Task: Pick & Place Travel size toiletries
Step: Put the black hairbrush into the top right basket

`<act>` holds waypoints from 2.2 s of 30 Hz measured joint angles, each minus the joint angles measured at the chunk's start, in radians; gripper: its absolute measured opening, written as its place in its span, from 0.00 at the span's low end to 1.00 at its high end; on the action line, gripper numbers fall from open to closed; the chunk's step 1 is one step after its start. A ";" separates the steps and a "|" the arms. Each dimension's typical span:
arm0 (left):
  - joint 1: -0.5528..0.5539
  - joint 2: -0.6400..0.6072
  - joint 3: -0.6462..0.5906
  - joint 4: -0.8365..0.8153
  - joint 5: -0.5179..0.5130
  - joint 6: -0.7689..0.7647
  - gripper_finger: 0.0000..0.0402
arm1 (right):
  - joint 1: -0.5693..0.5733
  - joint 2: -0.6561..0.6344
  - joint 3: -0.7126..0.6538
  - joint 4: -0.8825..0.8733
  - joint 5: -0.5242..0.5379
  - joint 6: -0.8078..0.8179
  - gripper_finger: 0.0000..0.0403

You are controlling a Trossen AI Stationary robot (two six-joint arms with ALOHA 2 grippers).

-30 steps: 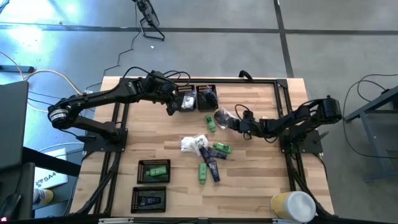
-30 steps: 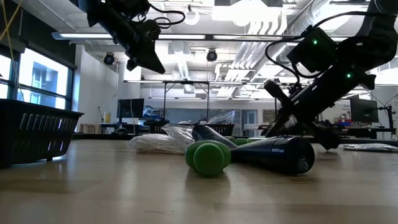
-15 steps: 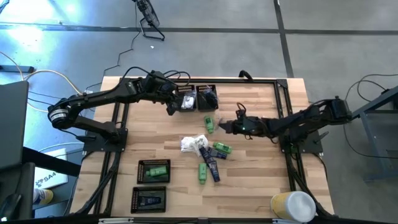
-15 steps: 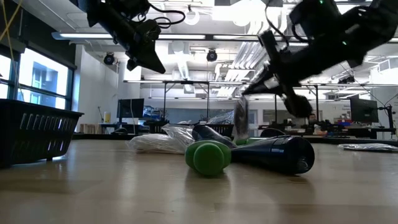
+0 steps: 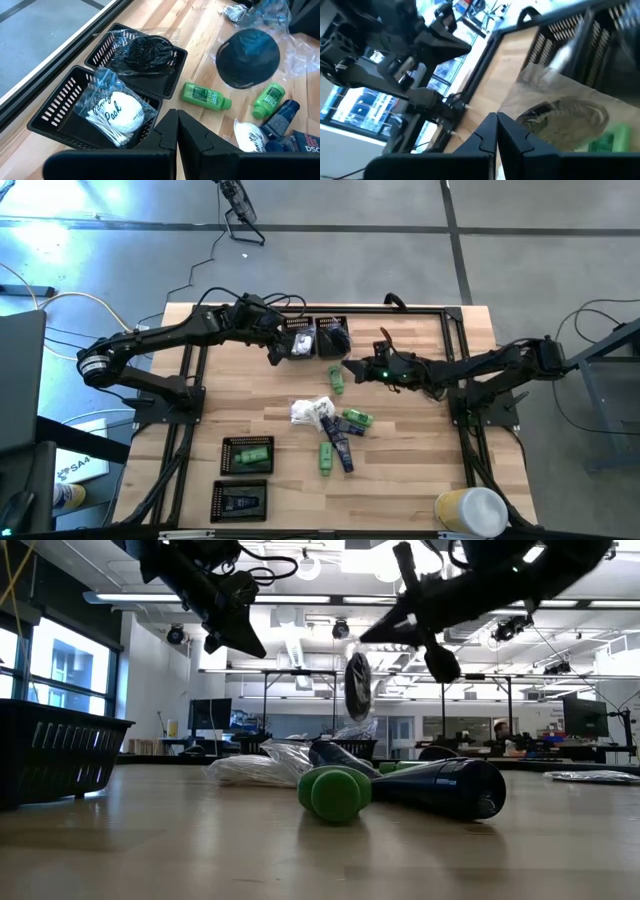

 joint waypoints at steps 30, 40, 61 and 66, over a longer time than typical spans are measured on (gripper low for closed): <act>0.000 0.000 0.000 0.003 -0.005 0.000 0.00 | -0.253 0.038 0.181 -0.195 -0.209 -0.134 0.00; 0.000 0.000 0.000 0.004 -0.020 0.000 0.00 | -0.249 0.039 0.232 -0.180 -0.186 -0.171 0.00; 0.000 0.000 0.000 -0.005 -0.020 -0.008 0.00 | -0.318 0.247 0.434 -0.576 -0.196 -0.252 0.00; 0.000 0.000 0.000 -0.003 -0.021 -0.001 0.00 | -0.318 0.247 0.434 -0.608 -0.153 -0.263 0.01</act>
